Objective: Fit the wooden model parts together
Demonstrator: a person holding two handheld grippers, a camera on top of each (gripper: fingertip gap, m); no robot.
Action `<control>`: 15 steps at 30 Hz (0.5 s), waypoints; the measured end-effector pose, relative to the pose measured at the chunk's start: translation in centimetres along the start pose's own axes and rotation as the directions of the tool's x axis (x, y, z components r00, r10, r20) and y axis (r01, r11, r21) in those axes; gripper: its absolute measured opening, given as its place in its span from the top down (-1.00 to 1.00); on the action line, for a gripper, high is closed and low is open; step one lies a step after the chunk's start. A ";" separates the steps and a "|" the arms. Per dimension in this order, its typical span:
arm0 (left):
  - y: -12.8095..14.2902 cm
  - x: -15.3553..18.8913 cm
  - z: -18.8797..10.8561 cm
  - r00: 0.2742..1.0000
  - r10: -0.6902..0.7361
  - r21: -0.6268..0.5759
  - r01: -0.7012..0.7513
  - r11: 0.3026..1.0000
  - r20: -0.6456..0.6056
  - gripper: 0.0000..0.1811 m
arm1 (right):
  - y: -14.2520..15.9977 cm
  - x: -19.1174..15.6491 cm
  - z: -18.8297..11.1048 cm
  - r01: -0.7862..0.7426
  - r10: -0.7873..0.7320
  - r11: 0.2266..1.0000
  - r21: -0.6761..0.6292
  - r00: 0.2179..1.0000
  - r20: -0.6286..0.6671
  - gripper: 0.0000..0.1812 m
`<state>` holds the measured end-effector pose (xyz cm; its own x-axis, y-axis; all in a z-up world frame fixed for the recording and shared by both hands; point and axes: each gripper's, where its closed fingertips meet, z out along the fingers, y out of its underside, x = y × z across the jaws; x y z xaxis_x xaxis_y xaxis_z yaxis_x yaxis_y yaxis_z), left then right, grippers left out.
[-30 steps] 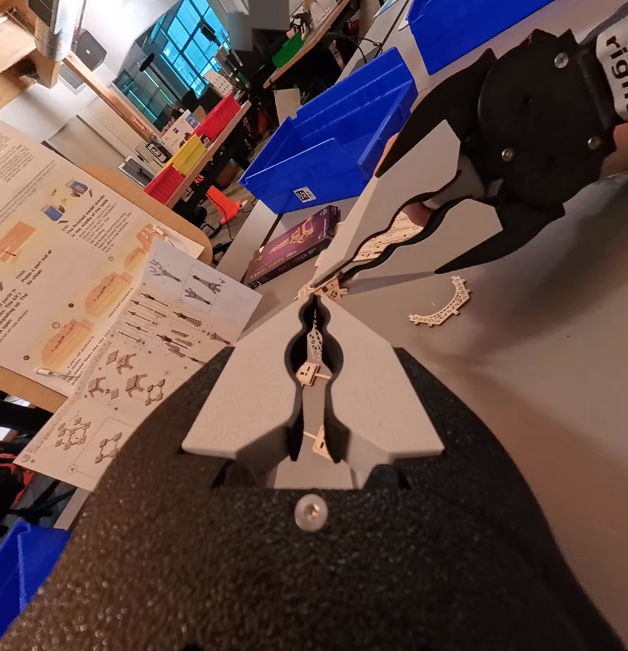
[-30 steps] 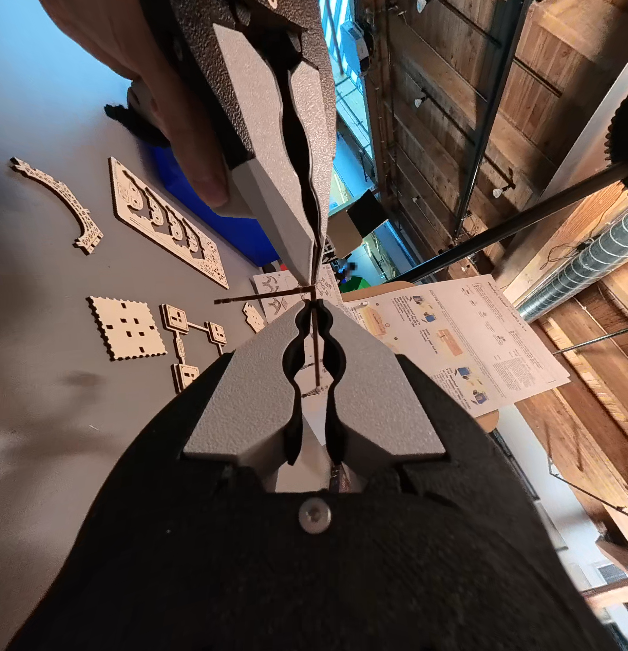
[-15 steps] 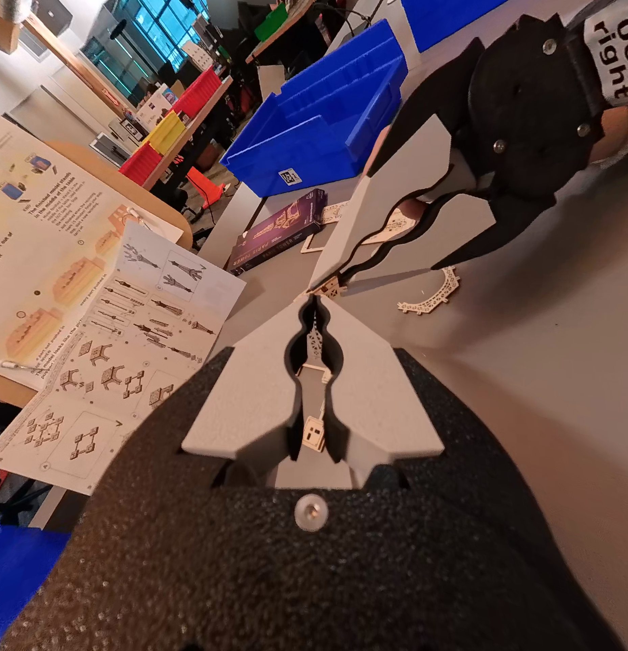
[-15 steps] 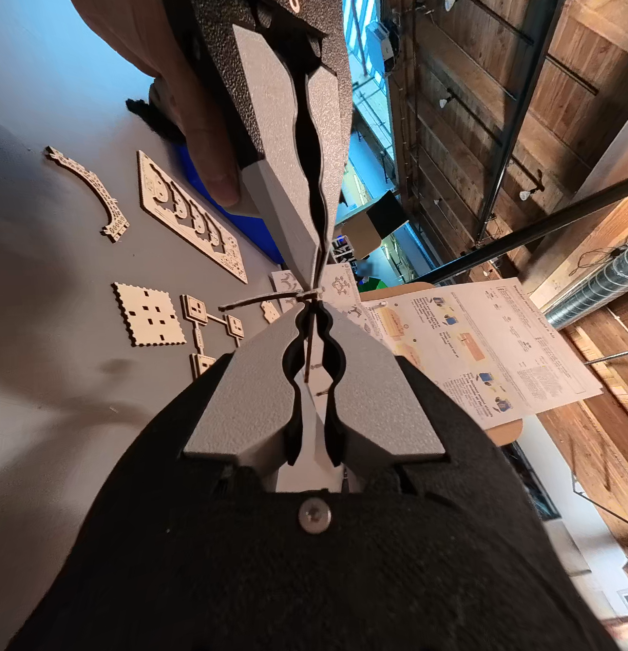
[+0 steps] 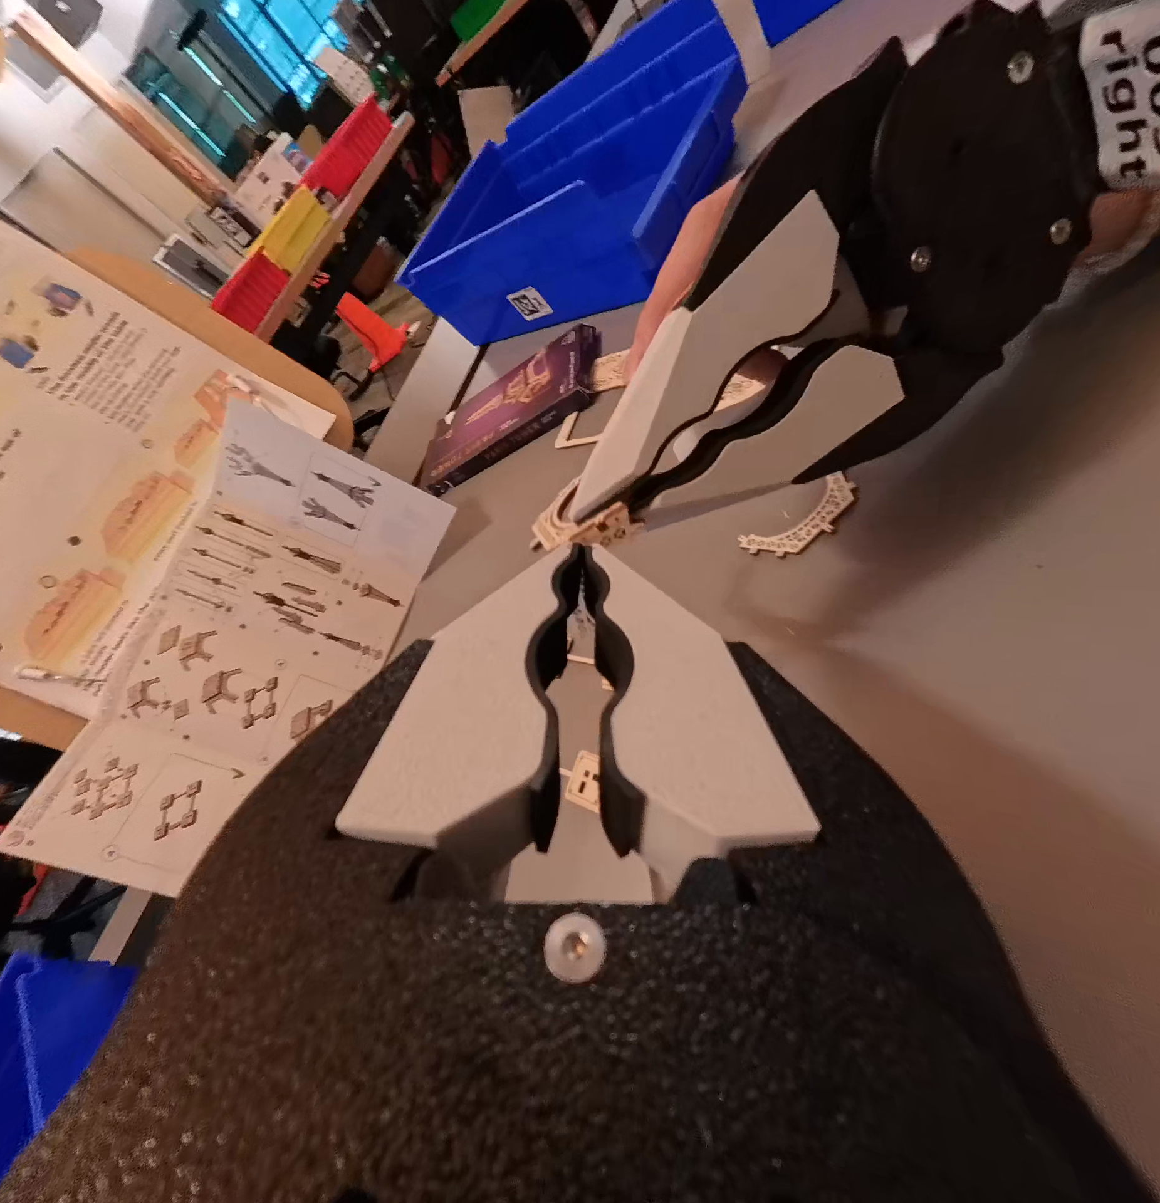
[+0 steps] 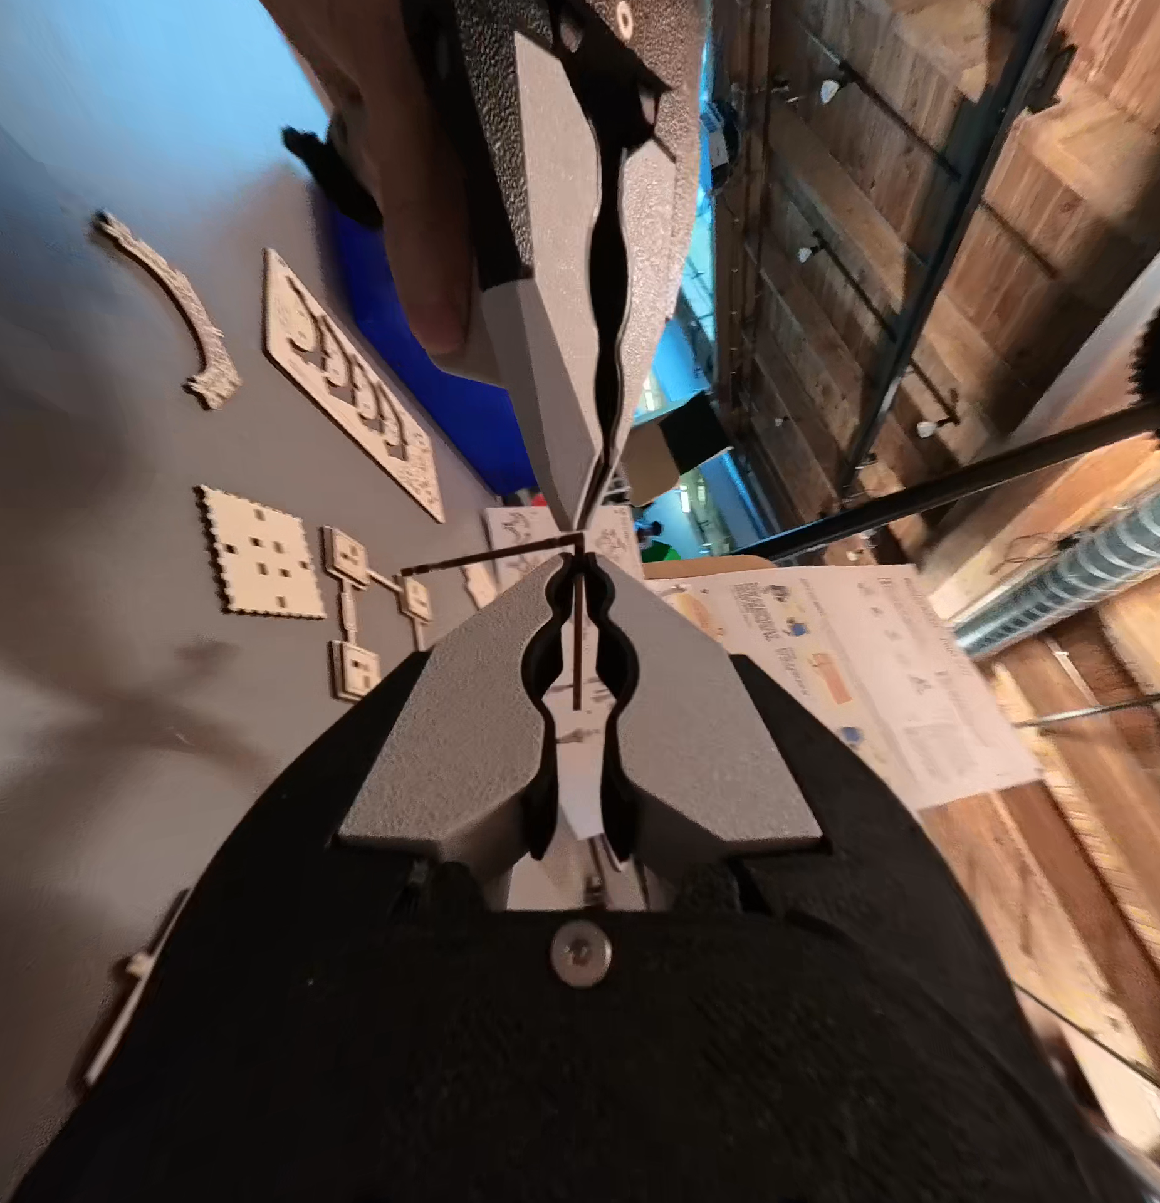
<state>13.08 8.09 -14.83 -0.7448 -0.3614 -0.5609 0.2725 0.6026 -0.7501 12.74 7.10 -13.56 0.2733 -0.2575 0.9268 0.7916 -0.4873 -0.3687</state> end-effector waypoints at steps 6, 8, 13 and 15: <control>-0.9 -2.6 -1.6 0.981 -0.187 0.093 0.181 0.979 0.055 0.98 | 1.5 2.8 -0.7 -0.025 0.021 0.999 -0.030 0.989 -0.144 1.00; -0.7 -3.1 -1.7 0.950 -0.312 0.115 0.308 0.945 0.020 0.81 | 0.9 3.2 -0.8 -0.012 0.012 1.000 0.001 0.982 -0.186 1.00; -0.5 -2.0 -1.3 0.941 -0.337 0.077 0.339 0.938 -0.032 0.62 | -0.2 2.4 -0.4 -0.244 0.257 0.965 0.099 0.956 -0.144 1.00; -0.3 -1.0 -1.1 0.964 -0.262 0.019 0.263 0.965 -0.040 0.61 | -0.2 2.4 -0.3 -0.299 0.315 0.947 0.121 0.939 -0.137 1.00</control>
<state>13.12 9.07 -13.65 -0.8141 -0.4775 -0.3304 0.0789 0.4727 -0.8777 13.05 6.29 -11.25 0.4306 -0.5096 0.7449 0.7333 -0.2836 -0.6179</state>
